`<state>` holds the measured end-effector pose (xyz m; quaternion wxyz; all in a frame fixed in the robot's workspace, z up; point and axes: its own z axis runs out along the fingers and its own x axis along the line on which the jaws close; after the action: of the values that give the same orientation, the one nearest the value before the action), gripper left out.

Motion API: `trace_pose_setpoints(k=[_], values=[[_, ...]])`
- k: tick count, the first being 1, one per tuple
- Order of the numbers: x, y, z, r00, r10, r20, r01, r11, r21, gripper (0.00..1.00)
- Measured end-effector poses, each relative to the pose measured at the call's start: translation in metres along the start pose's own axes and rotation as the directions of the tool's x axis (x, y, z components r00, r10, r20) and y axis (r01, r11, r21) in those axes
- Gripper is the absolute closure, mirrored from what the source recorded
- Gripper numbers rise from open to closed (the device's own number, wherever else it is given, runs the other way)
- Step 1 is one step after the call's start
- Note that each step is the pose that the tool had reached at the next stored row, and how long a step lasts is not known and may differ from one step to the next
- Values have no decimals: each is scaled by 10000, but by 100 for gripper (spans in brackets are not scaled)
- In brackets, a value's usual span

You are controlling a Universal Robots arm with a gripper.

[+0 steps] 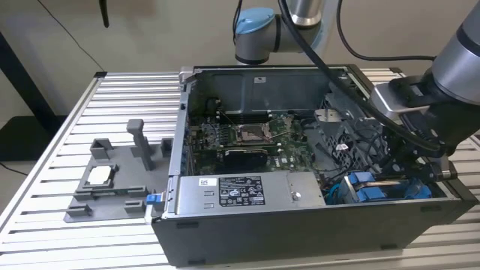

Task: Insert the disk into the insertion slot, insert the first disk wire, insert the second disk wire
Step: 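Insert the second disk wire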

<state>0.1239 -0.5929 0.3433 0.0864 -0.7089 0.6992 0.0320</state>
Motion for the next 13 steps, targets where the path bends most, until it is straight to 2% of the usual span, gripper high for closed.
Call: trace_pose_setpoints(k=[9, 11, 12, 13], values=[[-5, 0, -27, 10000, 0, 4, 0, 10000, 1, 85], [-6, 0, -33, 10000, -1, 2, 1, 10000, 1, 83], [-6, 1, -32, 10000, -1, 4, 1, 10000, 2, 76], [-7, 2, -32, 10000, 0, 4, 0, 10000, 1, 76]])
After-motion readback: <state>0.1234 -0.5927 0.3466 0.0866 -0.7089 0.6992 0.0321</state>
